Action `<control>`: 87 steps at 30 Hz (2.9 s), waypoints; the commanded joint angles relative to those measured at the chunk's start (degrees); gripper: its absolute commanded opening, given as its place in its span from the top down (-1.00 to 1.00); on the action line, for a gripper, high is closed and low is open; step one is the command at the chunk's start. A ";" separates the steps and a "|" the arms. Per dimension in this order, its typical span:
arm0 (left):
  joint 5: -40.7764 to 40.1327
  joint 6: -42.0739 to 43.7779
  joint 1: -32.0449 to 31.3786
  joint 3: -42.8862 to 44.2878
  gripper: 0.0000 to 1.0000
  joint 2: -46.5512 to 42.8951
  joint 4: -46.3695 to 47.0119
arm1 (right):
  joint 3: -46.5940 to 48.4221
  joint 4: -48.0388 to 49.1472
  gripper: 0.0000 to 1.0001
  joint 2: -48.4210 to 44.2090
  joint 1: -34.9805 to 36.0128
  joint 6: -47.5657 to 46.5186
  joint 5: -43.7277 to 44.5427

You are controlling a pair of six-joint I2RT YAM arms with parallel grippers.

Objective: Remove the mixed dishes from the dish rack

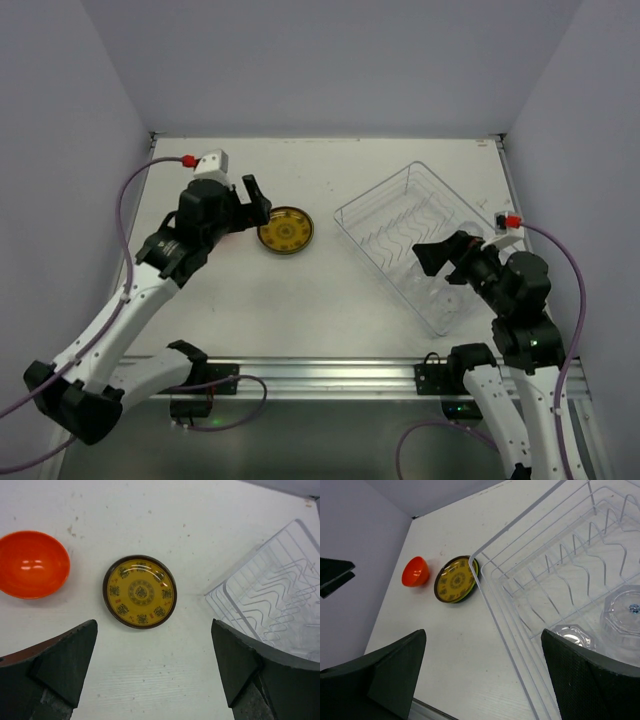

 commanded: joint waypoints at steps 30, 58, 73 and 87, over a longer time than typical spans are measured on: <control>-4.08 13.18 0.59 -15.31 -1.00 -15.20 -2.53 | 9.98 -17.91 -0.98 32.88 22.17 26.29 44.97; -3.72 13.17 0.50 -15.58 -1.00 -14.76 -2.62 | 6.46 -18.09 -0.97 39.47 24.28 34.13 48.84; -3.55 13.26 0.50 -15.49 -1.00 -15.55 -2.79 | 8.05 -21.16 -0.62 43.96 27.54 37.20 52.18; -3.72 13.26 0.50 -15.40 -1.00 -15.81 -2.88 | 9.19 -22.13 0.16 42.12 28.50 35.54 52.18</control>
